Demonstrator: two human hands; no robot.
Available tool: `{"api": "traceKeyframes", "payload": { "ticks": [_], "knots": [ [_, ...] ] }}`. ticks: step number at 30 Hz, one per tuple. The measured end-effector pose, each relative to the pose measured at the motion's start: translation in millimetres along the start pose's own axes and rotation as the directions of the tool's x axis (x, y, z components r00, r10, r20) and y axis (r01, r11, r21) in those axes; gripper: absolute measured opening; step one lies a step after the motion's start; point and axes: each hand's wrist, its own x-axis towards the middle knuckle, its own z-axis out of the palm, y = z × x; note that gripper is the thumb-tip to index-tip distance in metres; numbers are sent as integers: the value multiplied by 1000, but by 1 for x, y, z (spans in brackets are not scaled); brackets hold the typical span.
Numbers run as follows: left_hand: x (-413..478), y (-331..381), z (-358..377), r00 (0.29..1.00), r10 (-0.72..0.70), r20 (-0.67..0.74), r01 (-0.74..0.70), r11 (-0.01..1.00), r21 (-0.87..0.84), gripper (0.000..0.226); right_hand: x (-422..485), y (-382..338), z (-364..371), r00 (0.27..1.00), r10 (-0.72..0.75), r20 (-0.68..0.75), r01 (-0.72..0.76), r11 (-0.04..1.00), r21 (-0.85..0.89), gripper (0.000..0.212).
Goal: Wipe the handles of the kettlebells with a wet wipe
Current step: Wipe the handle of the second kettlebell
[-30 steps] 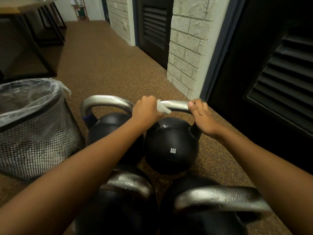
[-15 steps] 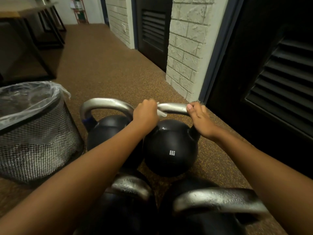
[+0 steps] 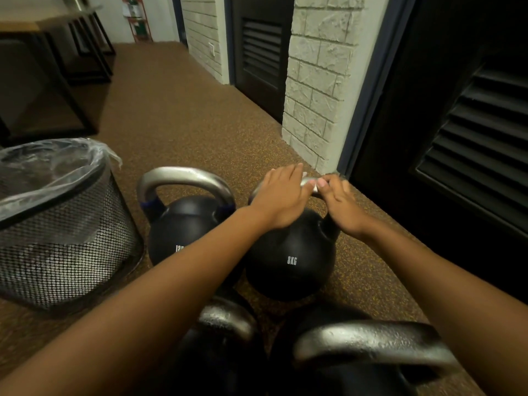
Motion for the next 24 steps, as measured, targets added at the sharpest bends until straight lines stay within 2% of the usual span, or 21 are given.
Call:
{"api": "traceKeyframes", "payload": {
  "ticks": [3, 6, 9, 11, 14, 16, 18, 21, 24],
  "knots": [
    [4, -8, -12, 1000, -4, -8, 3, 993, -119, 41, -1, 0, 0, 1000, -3, 2, 3, 1000, -9, 38],
    [4, -22, -13, 997, -71, -38, 60, 969, -241, 36, -1, 0, 0, 1000, -2, 1, 2, 1000, -8, 36],
    [7, -37, -13, 977, -215, 7, 202, 906, -372, 27, -1, 0, -1, 1000, -10, -3, 10, 1000, -16, 35],
    [11, -38, -14, 963, -267, 24, 262, 920, -291, 34, -1, 2, -1, 1000, -17, -4, 17, 1000, -20, 34],
    [8, -24, -11, 973, -226, -44, 222, 971, -89, 38, 1, 4, 0, 999, -30, -9, 30, 999, -15, 35],
    [6, -14, -8, 970, -211, -119, 202, 976, -80, 41, 1, 5, 1, 999, -33, -11, 33, 999, -18, 36],
    [2, -5, -5, 972, -125, -196, 118, 992, -47, 37, 1, 5, 1, 1000, -26, -7, 26, 1000, -11, 36],
    [-5, 6, -3, 982, 28, -186, -23, 999, 32, 26, 1, 5, 0, 1000, -13, -1, 13, 1000, 2, 35],
    [-6, 2, -6, 986, 25, -164, -25, 1000, 7, 30, 1, 4, 0, 1000, -5, -2, 5, 1000, 6, 35]
  ]
}}
